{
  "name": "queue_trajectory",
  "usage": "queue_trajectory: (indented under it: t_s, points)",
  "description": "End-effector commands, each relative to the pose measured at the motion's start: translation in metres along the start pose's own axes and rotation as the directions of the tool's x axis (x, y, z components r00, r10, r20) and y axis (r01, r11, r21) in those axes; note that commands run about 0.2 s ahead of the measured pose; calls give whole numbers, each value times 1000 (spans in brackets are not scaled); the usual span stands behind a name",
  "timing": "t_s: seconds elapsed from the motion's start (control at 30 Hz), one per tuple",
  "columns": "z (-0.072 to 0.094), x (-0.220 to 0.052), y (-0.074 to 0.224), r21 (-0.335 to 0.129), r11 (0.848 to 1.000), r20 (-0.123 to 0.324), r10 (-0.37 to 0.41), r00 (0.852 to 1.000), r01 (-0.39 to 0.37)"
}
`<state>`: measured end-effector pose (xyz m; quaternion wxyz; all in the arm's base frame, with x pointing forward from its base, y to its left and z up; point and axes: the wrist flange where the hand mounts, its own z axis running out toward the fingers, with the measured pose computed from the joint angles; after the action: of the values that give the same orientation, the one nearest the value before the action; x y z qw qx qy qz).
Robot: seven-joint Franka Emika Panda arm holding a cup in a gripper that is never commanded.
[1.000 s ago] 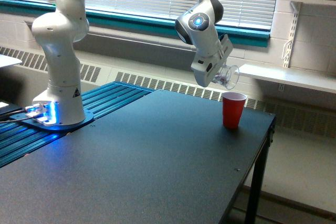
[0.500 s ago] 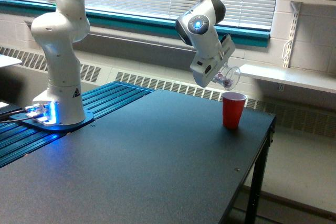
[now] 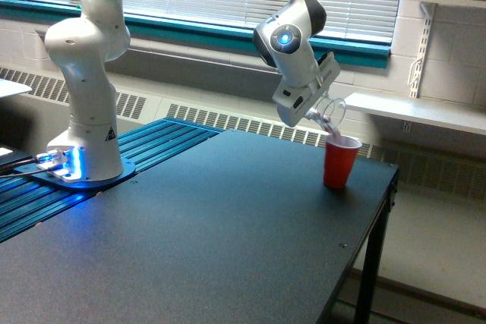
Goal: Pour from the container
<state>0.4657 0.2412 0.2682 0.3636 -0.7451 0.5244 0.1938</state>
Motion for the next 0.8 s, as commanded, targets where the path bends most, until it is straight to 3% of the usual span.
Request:
queue_trajectory:
  t_s: [0.03,0.57,0.8]
  points:
    - [3,0,7,-1,999,21,42,999,-41]
    - [4,3,1,11,998,43,58,997,-58]
    - [5,4,-1,6,999,6,48,999,-48]
